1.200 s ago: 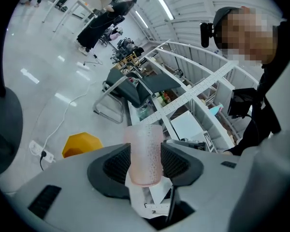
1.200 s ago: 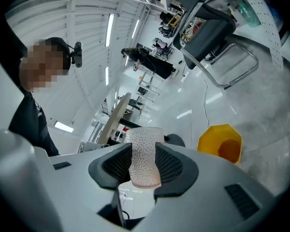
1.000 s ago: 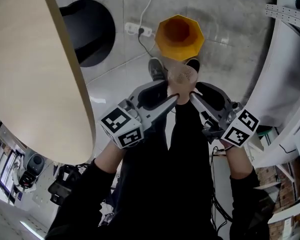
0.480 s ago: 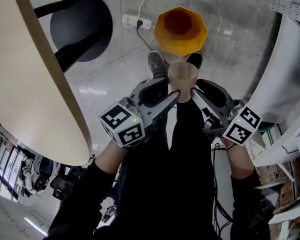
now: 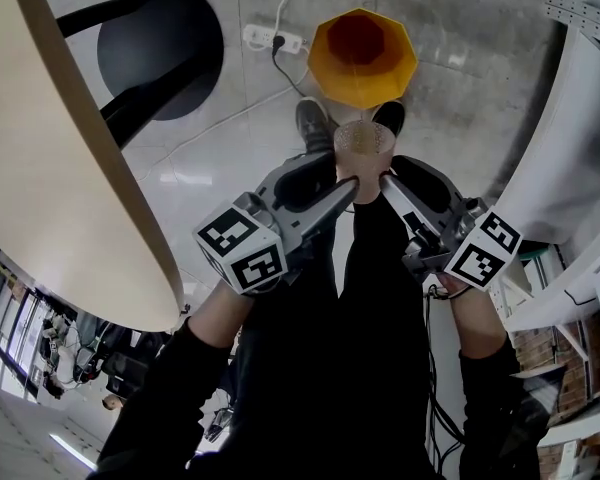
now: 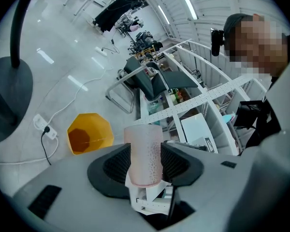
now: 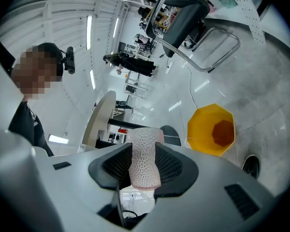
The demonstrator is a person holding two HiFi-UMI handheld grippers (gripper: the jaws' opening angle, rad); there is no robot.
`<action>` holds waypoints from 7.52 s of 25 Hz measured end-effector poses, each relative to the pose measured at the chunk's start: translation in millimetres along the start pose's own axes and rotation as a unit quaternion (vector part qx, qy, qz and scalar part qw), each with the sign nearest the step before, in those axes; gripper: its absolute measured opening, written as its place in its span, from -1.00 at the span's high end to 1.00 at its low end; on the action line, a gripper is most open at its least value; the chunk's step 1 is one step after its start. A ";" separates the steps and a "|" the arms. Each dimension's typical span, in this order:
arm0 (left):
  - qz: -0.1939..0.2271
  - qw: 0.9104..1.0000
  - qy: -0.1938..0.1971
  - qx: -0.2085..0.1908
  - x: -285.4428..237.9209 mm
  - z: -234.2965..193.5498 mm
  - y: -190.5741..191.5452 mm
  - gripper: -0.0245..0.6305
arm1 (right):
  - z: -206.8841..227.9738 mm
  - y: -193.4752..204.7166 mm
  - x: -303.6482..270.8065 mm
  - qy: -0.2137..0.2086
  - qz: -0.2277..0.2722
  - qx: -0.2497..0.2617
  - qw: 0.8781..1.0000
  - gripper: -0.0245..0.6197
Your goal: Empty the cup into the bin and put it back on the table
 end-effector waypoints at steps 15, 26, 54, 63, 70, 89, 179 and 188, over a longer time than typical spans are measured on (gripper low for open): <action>0.000 0.998 0.004 0.055 0.4 -9.1 0.0 0.29 | 1.5 4.2 -2.6 0.004 0.009 -0.020 1.000 0.44; -0.008 0.991 0.008 0.130 -0.7 -13.6 9.0 0.29 | -0.7 2.9 -2.7 0.022 0.002 -0.022 1.000 0.45; 0.003 0.984 0.038 0.173 5.7 29.7 20.5 0.30 | -38.0 -1.4 37.9 0.017 0.025 0.007 1.000 0.45; 0.012 0.990 0.046 0.133 22.8 52.8 14.8 0.30 | -65.8 -3.2 48.2 0.011 0.010 0.032 0.999 0.45; 0.020 0.993 0.060 0.100 38.5 73.9 6.4 0.30 | -92.3 -13.3 53.0 -0.001 -0.001 0.063 0.998 0.45; 0.029 0.998 0.043 -0.045 111.9 169.1 -25.6 0.30 | -197.5 -37.0 75.5 -0.038 -0.028 0.155 0.987 0.45; 0.367 0.821 -0.386 -0.204 542.6 78.9 36.9 0.31 | -496.8 143.1 -319.1 -0.273 -0.439 0.618 0.592 0.45; 0.326 0.835 -0.412 -0.165 508.2 52.1 22.5 0.31 | -465.6 131.7 -342.0 -0.251 -0.477 0.643 0.544 0.45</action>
Point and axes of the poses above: the fingertips, and each gripper's own axes: x backward along the fingers, z to its right, y out of its underside, the point moved 10 cm from there along x, backward along the fingers, and after that the axes turned 9 degrees about -y, right-handed, at the moved point
